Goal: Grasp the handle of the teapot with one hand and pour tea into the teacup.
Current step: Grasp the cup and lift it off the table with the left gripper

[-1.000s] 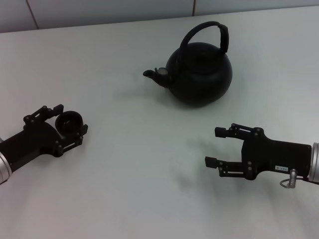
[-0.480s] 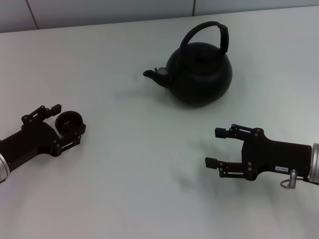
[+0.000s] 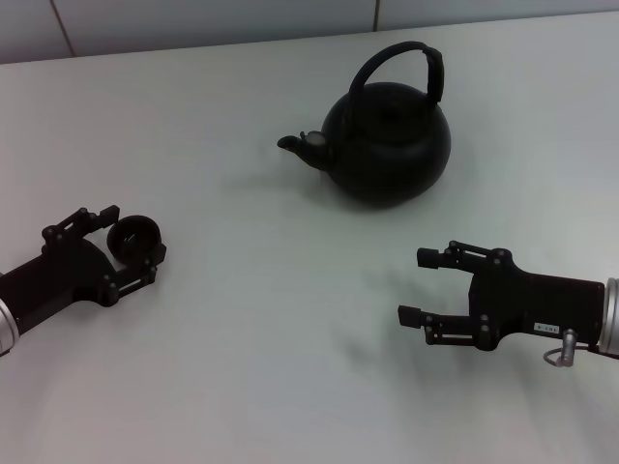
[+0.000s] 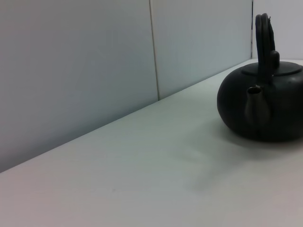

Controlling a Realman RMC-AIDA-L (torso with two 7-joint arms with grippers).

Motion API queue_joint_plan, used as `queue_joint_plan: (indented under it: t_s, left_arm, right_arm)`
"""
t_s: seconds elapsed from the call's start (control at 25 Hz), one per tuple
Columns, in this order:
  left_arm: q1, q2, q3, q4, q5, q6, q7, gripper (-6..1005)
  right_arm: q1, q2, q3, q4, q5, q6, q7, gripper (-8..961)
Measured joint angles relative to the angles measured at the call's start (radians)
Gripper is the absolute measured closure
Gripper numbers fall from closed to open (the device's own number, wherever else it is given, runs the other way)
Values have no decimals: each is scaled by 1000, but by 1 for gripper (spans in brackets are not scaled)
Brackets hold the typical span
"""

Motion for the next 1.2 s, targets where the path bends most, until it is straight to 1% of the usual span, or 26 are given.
queue_joint_plan:
  t_s: [0.72, 0.96, 1.04, 1.08, 1.2]
  left_arm:
    - [-6, 2, 5, 0, 4, -31, -27, 227]
    - [-12, 0, 5, 0, 31, -42, -34, 236]
    - [-13, -1, 5, 0, 40, -46, -37, 239]
    - [-13, -7, 0, 14, 52, -52, -40, 241]
    - [-12, -9, 1, 19, 52, -53, -40, 246]
  right_arm:
    - [0, 0, 0, 0, 0, 0, 0, 126]
    - [0, 0, 0, 0, 0, 0, 0, 126]
    - [0, 0, 0, 0, 0, 0, 0, 126]
    - [0, 0, 0, 0, 0, 0, 0, 126]
    - [0, 0, 0, 0, 0, 0, 0, 126]
